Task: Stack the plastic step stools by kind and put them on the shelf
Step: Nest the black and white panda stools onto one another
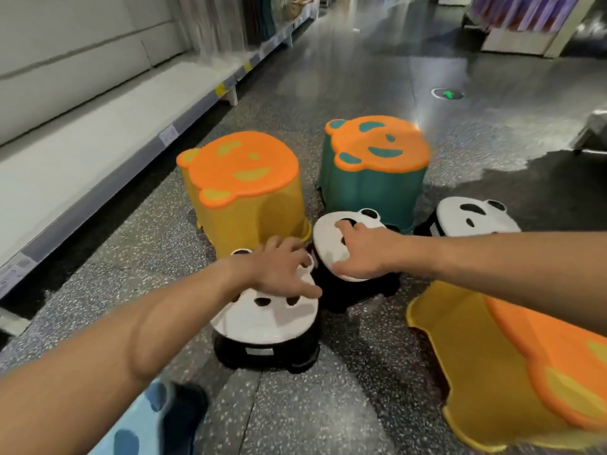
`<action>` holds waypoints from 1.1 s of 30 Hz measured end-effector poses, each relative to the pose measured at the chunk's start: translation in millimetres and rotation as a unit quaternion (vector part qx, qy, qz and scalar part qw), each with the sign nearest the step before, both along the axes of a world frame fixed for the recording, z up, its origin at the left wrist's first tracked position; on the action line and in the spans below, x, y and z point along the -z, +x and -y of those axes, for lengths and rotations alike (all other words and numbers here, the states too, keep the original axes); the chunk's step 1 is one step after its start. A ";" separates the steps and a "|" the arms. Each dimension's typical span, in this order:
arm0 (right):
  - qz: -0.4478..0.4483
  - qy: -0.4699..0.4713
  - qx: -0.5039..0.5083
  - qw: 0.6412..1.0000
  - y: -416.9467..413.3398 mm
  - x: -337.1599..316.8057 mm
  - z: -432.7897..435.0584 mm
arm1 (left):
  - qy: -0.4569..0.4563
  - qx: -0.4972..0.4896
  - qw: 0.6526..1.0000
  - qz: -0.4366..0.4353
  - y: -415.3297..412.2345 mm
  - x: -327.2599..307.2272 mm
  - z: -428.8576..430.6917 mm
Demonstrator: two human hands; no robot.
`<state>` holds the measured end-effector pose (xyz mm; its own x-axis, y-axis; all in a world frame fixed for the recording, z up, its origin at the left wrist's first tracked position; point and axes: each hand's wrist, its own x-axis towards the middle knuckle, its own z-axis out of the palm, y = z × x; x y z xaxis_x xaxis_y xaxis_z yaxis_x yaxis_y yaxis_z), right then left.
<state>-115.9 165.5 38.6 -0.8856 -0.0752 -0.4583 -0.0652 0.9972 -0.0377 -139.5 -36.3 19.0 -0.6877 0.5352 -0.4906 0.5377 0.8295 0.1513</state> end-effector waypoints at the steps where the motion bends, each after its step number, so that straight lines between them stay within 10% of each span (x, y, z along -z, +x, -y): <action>1: 0.006 -0.019 0.048 0.999 -1.9 9.0 -8.4 | 0.001 0.022 1.000 -0.020 -7.4 -1.9 -20.2; 7: -0.006 -0.114 0.217 0.969 4.6 70.1 -41.6 | -0.069 0.145 0.984 -0.076 -64.6 9.1 -93.4; 19: -0.044 -0.174 0.314 0.932 -1.6 123.6 -8.2 | 0.057 0.072 0.995 -0.023 -110.6 95.4 -84.5; 27: -0.057 -0.177 0.227 0.956 22.9 110.9 -74.0 | 0.062 -0.005 0.998 0.030 -79.5 72.5 -79.4; 33: -0.019 -0.182 0.182 0.966 18.7 98.4 -83.2 | 0.100 0.138 0.983 -0.064 -61.4 86.9 -89.9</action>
<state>-97.3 248.7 -59.8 -0.8997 0.0949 -0.4260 0.2792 0.8753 -0.3947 -200.9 53.6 -68.0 -0.5515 0.7871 -0.2762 0.7636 0.6096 0.2128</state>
